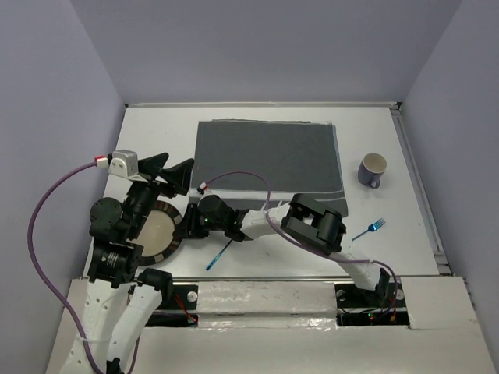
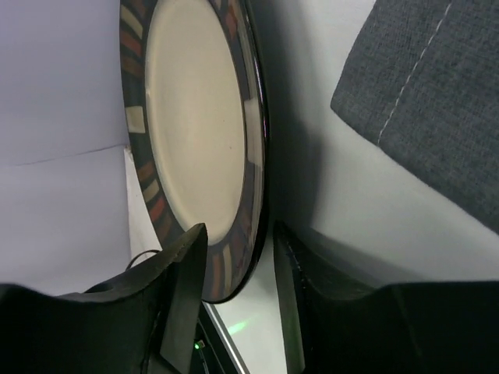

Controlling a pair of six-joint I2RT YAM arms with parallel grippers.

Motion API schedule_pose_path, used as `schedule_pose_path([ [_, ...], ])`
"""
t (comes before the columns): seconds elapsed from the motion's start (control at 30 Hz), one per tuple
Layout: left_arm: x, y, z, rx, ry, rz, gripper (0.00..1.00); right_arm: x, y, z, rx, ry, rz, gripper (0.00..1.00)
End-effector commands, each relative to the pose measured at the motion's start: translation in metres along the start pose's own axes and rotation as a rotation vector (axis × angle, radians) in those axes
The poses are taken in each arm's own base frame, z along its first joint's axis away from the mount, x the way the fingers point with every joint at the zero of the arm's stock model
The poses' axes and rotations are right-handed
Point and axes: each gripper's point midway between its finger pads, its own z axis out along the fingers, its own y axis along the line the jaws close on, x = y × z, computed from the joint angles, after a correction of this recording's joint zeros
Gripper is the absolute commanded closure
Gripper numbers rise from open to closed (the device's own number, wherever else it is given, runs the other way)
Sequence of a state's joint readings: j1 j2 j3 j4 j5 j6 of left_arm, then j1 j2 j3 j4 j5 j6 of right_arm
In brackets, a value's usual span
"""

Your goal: Set the dinner table for one person

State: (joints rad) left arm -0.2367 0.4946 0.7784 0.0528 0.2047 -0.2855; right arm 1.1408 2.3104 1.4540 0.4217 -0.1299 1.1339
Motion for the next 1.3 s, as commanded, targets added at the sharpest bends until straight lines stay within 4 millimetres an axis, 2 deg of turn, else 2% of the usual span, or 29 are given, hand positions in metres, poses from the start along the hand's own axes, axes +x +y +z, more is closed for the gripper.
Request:
schedule_pose_path([
  [0.0,-0.011,-0.006,-0.001,0.024,-0.044,0.028,0.12,0.004,0.021,0.014,-0.098,0.026,0.055,0.64],
  [0.03,-0.011,-0.006,-0.001,0.023,-0.043,0.028,0.12,0.005,0.023,0.015,-0.115,0.028,0.064,0.71],
  [0.07,-0.011,-0.004,-0.001,0.017,-0.044,0.03,0.12,0.005,0.027,0.015,-0.141,0.027,0.085,0.93],
  [0.1,-0.012,-0.004,-0.001,0.012,-0.047,0.032,0.12,0.006,0.025,0.015,-0.135,0.029,0.093,1.0],
  [0.17,-0.016,0.01,-0.003,-0.065,-0.063,0.055,0.12,-0.003,0.043,0.004,-0.177,-0.001,0.083,1.0],
  [0.2,-0.022,0.017,-0.005,-0.111,-0.082,0.059,0.12,-0.007,0.041,-0.001,-0.166,-0.027,0.052,1.0],
  [0.23,-0.025,0.026,-0.009,-0.166,-0.091,0.066,0.12,-0.013,0.05,-0.007,-0.175,-0.05,0.026,1.0],
  [0.27,-0.04,0.041,-0.019,-0.269,-0.146,0.076,0.12,-0.027,0.077,-0.025,-0.207,-0.092,-0.032,1.0],
  [0.33,-0.048,0.052,-0.028,-0.338,-0.185,0.077,0.11,-0.048,0.088,-0.043,-0.193,-0.167,-0.109,1.0],
  [0.37,-0.054,0.055,-0.034,-0.369,-0.209,0.076,0.11,-0.074,0.118,-0.069,-0.236,-0.233,-0.169,1.0],
  [0.43,-0.058,0.055,-0.037,-0.374,-0.224,0.071,0.1,-0.1,0.124,-0.091,-0.206,-0.299,-0.207,1.0],
  [0.47,-0.059,0.054,-0.038,-0.371,-0.229,0.065,0.1,-0.13,0.139,-0.119,-0.232,-0.368,-0.223,1.0],
  [0.5,-0.058,0.053,-0.037,-0.365,-0.227,0.067,0.1,-0.137,0.13,-0.13,-0.219,-0.378,-0.221,1.0],
  [0.57,-0.052,0.052,-0.033,-0.351,-0.205,0.065,0.1,-0.156,0.13,-0.156,-0.233,-0.418,-0.211,1.0],
  [0.6,-0.045,0.053,-0.029,-0.345,-0.186,0.062,0.1,-0.179,0.136,-0.185,-0.257,-0.473,-0.204,1.0],
  [0.63,-0.04,0.052,-0.027,-0.335,-0.172,0.06,0.1,-0.188,0.13,-0.196,-0.249,-0.491,-0.194,1.0],
  [0.67,-0.036,0.048,-0.024,-0.31,-0.155,0.057,0.1,-0.19,0.109,-0.203,-0.215,-0.493,-0.179,1.0],
  [0.7,-0.03,0.046,-0.021,-0.293,-0.138,0.051,0.1,-0.198,0.099,-0.213,-0.201,-0.509,-0.163,1.0],
  [0.73,-0.027,0.043,-0.02,-0.276,-0.132,0.044,0.1,-0.219,0.087,-0.234,-0.184,-0.564,-0.146,1.0],
  [0.77,-0.024,0.039,-0.017,-0.254,-0.121,0.045,0.1,-0.227,0.075,-0.242,-0.165,-0.582,-0.131,1.0],
  [0.8,-0.023,0.037,-0.016,-0.242,-0.116,0.042,0.1,-0.225,0.057,-0.246,-0.148,-0.563,-0.114,1.0],
  [0.83,-0.021,0.035,-0.015,-0.229,-0.108,0.04,0.1,-0.242,0.046,-0.263,-0.133,-0.604,-0.103,1.0],
  [0.87,-0.02,0.033,-0.014,-0.22,-0.106,0.039,0.1,-0.249,0.038,-0.27,-0.118,-0.62,-0.106,1.0],
  [0.93,-0.02,0.03,-0.014,-0.201,-0.108,0.037,0.1,-0.256,0.027,-0.278,-0.111,-0.616,-0.112,1.0],
  [0.97,-0.018,0.029,-0.013,-0.196,-0.103,0.036,0.09,-0.269,0.014,-0.283,-0.088,-0.633,-0.102,1.0],
  [1.03,-0.017,0.03,-0.012,-0.196,-0.098,0.036,0.09,-0.276,0.003,-0.286,-0.085,-0.618,-0.092,1.0],
  [1.07,-0.016,0.03,-0.011,-0.198,-0.094,0.035,0.09,-0.284,-0.011,-0.288,-0.066,-0.622,-0.079,1.0],
  [1.17,-0.014,0.031,-0.01,-0.198,-0.089,0.035,0.09,-0.292,-0.034,-0.291,-0.039,-0.63,-0.04,1.0],
  [1.27,-0.015,0.032,-0.01,-0.204,-0.094,0.039,0.09,-0.293,-0.045,-0.29,-0.048,-0.621,-0.024,1.0],
])
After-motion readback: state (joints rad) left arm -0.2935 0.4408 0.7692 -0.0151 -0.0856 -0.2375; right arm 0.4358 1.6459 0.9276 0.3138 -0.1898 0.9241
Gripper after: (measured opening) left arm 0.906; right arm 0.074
